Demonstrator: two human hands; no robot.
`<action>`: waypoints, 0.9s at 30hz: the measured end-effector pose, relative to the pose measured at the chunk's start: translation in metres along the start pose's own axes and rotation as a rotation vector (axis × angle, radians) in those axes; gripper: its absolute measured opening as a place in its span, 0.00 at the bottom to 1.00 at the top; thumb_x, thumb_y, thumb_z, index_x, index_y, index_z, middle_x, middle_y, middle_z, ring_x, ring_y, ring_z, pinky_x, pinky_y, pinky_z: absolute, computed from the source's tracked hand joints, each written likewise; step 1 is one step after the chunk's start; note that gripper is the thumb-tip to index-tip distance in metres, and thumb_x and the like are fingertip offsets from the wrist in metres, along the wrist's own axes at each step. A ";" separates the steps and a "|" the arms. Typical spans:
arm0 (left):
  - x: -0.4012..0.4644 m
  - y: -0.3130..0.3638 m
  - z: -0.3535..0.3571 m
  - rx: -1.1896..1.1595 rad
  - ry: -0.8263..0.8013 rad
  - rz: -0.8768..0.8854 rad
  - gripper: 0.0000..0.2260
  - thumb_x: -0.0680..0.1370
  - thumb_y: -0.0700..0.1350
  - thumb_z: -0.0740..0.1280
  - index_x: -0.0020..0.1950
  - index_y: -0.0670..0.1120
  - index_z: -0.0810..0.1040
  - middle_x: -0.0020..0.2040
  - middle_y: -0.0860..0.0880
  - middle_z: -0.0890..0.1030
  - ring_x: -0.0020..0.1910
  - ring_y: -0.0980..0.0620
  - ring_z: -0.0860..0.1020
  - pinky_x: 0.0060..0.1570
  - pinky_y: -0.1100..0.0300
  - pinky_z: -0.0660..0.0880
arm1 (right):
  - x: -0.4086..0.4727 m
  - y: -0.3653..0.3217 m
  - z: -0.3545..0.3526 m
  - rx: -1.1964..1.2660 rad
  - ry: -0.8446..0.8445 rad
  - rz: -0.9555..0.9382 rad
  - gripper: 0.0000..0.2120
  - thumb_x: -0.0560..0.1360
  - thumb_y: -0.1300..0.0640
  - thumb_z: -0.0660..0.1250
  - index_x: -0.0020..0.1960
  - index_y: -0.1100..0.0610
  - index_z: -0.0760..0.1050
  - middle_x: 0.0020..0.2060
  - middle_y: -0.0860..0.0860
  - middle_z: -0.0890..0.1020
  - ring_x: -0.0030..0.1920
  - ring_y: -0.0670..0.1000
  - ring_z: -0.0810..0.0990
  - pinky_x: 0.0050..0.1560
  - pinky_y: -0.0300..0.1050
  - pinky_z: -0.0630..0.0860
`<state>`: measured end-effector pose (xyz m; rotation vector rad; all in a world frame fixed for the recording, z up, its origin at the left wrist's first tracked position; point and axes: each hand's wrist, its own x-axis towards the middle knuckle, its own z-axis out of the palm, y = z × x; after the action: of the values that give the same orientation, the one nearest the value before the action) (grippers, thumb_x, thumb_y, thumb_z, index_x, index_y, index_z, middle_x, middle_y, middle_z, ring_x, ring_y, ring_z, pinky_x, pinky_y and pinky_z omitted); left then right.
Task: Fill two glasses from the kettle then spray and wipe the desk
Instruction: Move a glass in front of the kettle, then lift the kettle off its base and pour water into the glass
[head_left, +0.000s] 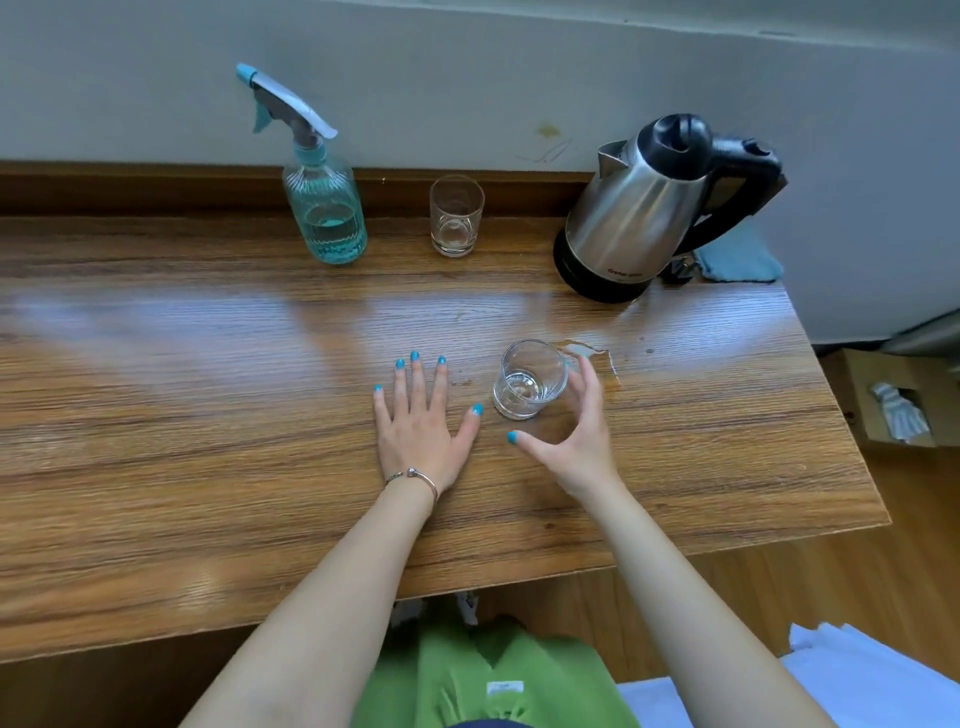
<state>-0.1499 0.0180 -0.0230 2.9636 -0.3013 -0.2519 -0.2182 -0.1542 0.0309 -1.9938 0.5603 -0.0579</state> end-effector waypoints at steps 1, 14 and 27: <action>0.000 -0.002 0.000 0.004 -0.013 0.025 0.34 0.78 0.67 0.44 0.80 0.53 0.43 0.81 0.46 0.47 0.80 0.47 0.43 0.74 0.43 0.38 | -0.006 0.001 -0.003 0.006 0.003 0.006 0.57 0.61 0.54 0.82 0.78 0.44 0.49 0.75 0.47 0.66 0.74 0.41 0.63 0.72 0.39 0.60; -0.093 0.075 0.019 -0.065 -0.026 -0.162 0.40 0.77 0.68 0.45 0.79 0.43 0.39 0.81 0.45 0.43 0.79 0.47 0.39 0.75 0.45 0.35 | 0.037 0.013 -0.097 -0.081 -0.215 -0.180 0.44 0.66 0.62 0.79 0.76 0.54 0.61 0.62 0.46 0.74 0.62 0.45 0.74 0.67 0.49 0.72; -0.074 0.264 0.039 -0.309 0.041 -0.157 0.31 0.81 0.61 0.51 0.80 0.54 0.42 0.81 0.51 0.44 0.79 0.52 0.42 0.75 0.53 0.37 | 0.145 0.004 -0.233 -0.197 0.131 -0.598 0.28 0.70 0.53 0.75 0.67 0.57 0.71 0.60 0.50 0.72 0.62 0.45 0.68 0.67 0.38 0.69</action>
<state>-0.2774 -0.2269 -0.0061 2.6830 -0.0201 -0.2318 -0.1553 -0.4091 0.1109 -2.3012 0.0316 -0.5187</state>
